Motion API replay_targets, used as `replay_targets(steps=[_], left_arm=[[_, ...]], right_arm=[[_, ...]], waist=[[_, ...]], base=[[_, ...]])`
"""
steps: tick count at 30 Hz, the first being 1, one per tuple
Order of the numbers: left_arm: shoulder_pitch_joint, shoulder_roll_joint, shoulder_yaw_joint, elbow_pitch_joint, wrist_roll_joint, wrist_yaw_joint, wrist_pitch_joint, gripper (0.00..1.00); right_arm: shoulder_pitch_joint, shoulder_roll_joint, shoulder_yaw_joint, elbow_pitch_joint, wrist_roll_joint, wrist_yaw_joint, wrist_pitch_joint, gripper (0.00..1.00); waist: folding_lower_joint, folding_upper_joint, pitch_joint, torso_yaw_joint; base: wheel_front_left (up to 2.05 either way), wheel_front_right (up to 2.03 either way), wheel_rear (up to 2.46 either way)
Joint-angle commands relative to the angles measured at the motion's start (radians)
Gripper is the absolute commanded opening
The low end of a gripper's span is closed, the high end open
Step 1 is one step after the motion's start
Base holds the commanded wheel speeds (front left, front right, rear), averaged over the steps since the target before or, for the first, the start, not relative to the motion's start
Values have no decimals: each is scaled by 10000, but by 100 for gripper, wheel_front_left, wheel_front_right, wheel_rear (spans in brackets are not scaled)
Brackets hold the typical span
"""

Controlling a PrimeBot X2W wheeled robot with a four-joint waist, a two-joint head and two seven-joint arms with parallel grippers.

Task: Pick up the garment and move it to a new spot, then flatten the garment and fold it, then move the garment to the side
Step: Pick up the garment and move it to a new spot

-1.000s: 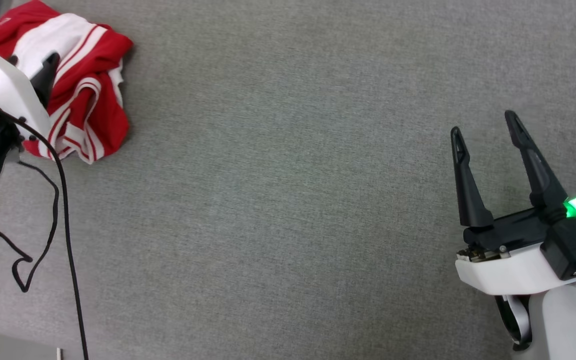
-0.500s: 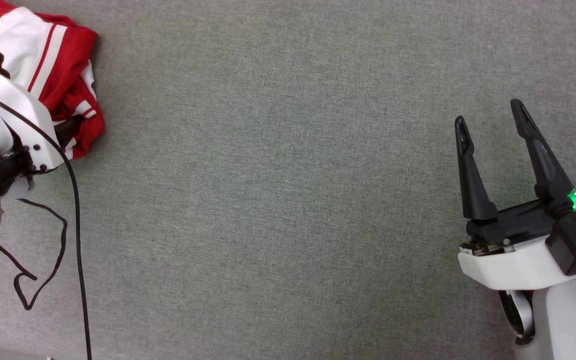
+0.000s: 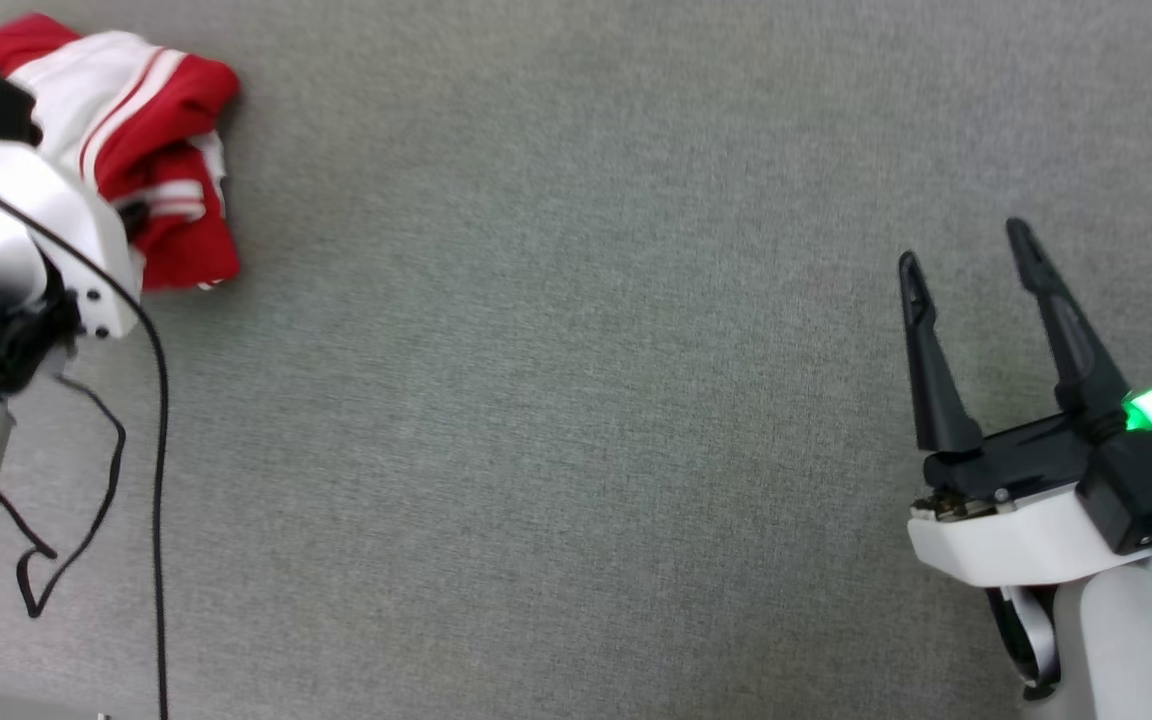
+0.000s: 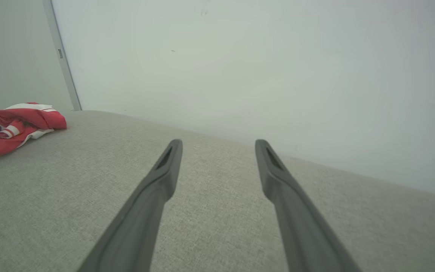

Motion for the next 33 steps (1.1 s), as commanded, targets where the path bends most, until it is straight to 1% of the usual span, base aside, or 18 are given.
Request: replay_targets(steps=[1,4,10,14,19,27,33], left_arm=[[-283,101,-266,-285,89,-1,-411,0],[-486,237,-715,-735,89,-1,-943,0],[-949,244,-1668,-1815,408,-1,-1605,0],[-1324,159,-2167,-2593,684,-1,-1825,0],[-1788,-10,-2816,-3617,998,-1,-1887,0],[-2692,-810,-3869,-4742,1290,-1,-1794,0],[-3365,-1691,-4564,-5101,1251,-1,-2059,0]], right_arm=[[144,-2,76,71,77,-7,-21,100],[276,53,130,146,171,-7,-21,100],[456,129,168,245,308,-7,-21,100],[514,149,114,254,418,-7,-21,100],[553,158,36,208,790,-7,-21,100],[506,160,-143,114,1262,-7,-22,100],[467,161,-413,61,1502,-7,-21,100]], waist=[[0,0,-462,159],[0,0,-866,188],[0,0,-1440,14],[0,0,-1751,-374],[0,0,-1968,-1120],[0,0,-1933,-2578],[0,0,-1733,-3340]], base=[[0,0,0],[0,0,0],[0,0,0],[0,0,0],[0,0,0],[0,0,0],[0,0,0]])
